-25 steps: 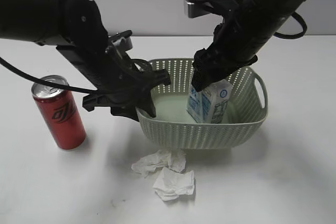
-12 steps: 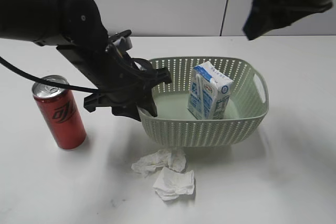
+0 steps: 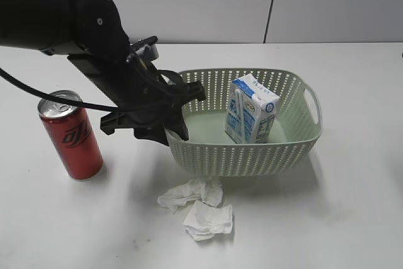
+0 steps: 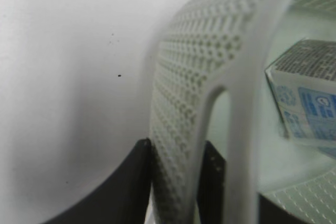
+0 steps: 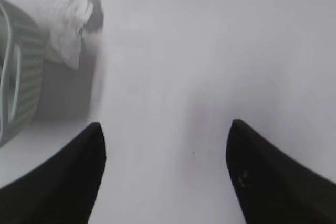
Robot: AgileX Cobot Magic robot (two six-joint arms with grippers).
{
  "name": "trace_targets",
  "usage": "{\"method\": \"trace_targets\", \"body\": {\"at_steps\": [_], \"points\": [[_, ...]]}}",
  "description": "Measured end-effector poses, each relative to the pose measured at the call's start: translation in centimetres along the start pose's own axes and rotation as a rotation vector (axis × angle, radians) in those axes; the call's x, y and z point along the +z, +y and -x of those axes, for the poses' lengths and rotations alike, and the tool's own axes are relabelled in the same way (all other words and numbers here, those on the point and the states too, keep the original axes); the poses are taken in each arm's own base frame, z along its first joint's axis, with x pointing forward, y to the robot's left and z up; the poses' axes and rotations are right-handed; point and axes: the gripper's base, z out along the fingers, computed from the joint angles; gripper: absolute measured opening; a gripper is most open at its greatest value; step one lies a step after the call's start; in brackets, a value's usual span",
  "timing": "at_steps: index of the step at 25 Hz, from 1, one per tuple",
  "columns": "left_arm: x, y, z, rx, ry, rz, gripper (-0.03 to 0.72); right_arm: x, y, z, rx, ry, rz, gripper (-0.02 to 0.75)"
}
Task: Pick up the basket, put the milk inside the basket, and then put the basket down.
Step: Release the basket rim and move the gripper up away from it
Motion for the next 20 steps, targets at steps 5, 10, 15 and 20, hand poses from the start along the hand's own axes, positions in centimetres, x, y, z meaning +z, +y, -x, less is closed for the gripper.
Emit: {"method": "trace_targets", "body": {"at_steps": [5, 10, 15, 20], "points": [[0.0, 0.0, 0.0, -0.001, 0.000, 0.000, 0.216, -1.8, 1.1, -5.0, 0.017, -0.017, 0.037, 0.544], [0.0, 0.0, 0.1, 0.000, -0.007, -0.002, 0.216, -2.9, 2.0, -10.9, 0.016, -0.059, 0.032, 0.544], [0.0, 0.0, 0.1, 0.000, -0.010, -0.004, 0.216, -3.1, 2.7, -16.5, 0.014, -0.106, 0.026, 0.544], [0.0, 0.0, 0.1, -0.001, -0.011, -0.004, 0.216, -3.0, 3.3, -21.1, 0.007, -0.188, 0.016, 0.544]]}}
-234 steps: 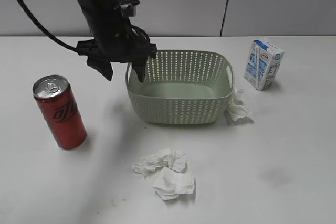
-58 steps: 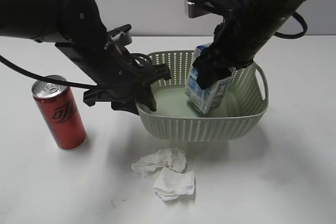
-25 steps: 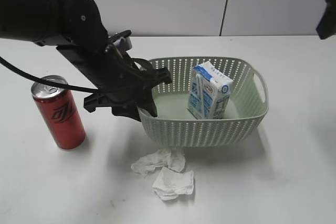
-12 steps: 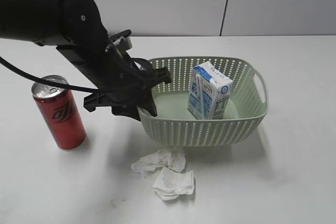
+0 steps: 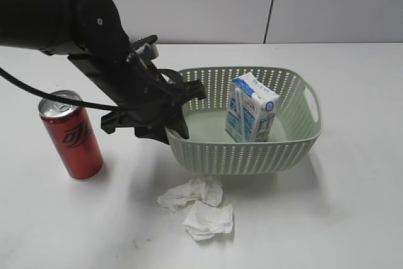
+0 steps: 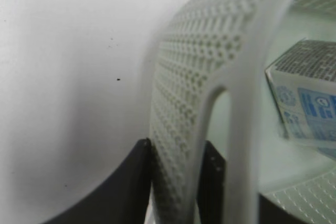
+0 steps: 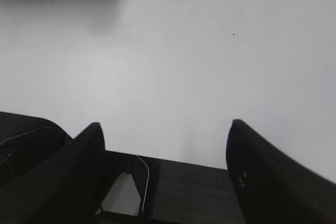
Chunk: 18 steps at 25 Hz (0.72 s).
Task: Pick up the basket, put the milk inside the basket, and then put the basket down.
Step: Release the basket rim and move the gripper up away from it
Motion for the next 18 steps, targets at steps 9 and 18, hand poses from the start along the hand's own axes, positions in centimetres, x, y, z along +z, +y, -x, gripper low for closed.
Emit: {"method": "trace_targets", "body": {"at_steps": [9, 18], "points": [[0.0, 0.0, 0.0, -0.005, 0.000, -0.004, 0.216, -3.4, 1.1, -4.9, -0.018, -0.333, -0.005, 0.543], [0.0, -0.1, 0.1, -0.006, -0.010, -0.009, 0.216, -5.4, 1.7, -7.7, -0.042, -0.555, -0.025, 0.488]]}}
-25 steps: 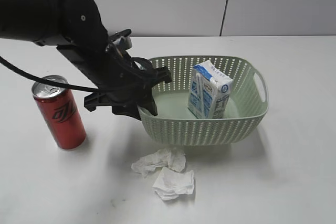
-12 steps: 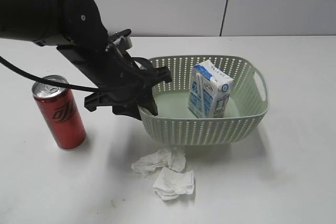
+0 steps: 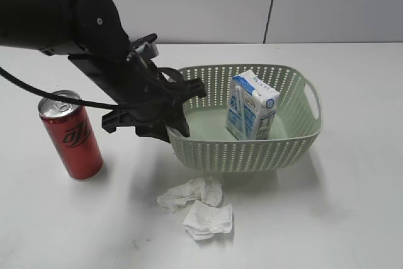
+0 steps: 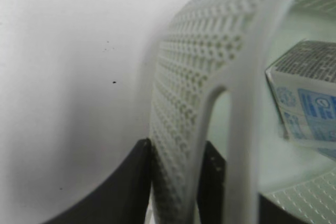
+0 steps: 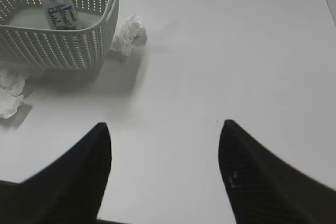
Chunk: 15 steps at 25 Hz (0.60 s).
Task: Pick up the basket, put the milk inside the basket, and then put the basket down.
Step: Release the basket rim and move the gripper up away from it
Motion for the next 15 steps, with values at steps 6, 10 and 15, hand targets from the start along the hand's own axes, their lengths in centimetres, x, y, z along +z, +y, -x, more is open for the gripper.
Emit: {"method": "trace_targets", "body": {"at_steps": [6, 10, 15], "points": [[0.0, 0.1, 0.1, -0.007, -0.003, -0.003, 0.216, -0.2, 0.0, -0.1, -0.001, -0.017, -0.002, 0.486], [-0.9, 0.1, 1.7, -0.025, -0.037, -0.019, 0.216, -0.2, 0.0, -0.1, -0.001, -0.018, -0.002, 0.485], [-3.2, -0.5, 5.5, 0.050, -0.158, -0.013, 0.216, -0.2, 0.0, -0.1, -0.001, -0.018, -0.002, 0.486]]}}
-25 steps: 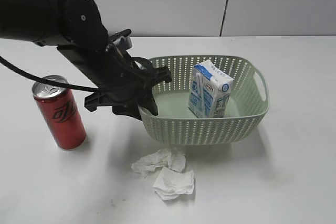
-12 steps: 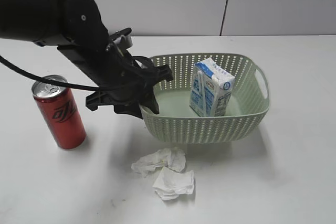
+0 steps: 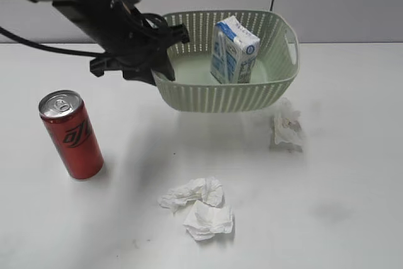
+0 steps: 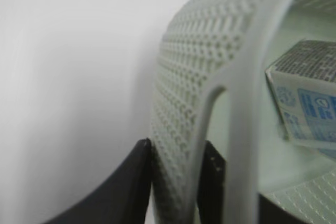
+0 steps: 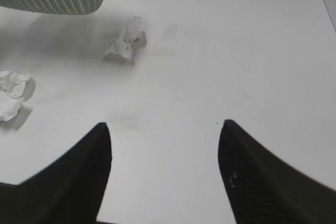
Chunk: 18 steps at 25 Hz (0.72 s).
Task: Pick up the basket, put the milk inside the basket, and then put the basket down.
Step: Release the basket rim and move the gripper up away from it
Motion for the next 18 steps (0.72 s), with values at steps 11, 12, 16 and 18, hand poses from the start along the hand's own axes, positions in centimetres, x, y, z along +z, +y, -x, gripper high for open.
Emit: {"method": "trace_targets", "body": {"at_steps": [11, 12, 16, 18], "points": [[4.3, 0.7, 4.3, 0.029, 0.041, 0.043, 0.216, 0.0, 0.0, 0.0, 0.002, 0.000, 0.000, 0.484], [4.9, 0.9, 4.2, 0.026, 0.053, 0.051, 0.216, 0.0, 0.0, 0.0, 0.002, 0.000, 0.000, 0.484], [7.3, 2.0, 3.6, 0.027, 0.104, 0.087, 0.215, 0.0, 0.0, 0.0, 0.002, 0.000, 0.000, 0.484], [7.8, 2.1, 3.7, 0.019, 0.103, 0.083, 0.215, 0.0, 0.0, 0.0, 0.002, 0.000, -0.001, 0.484]]}}
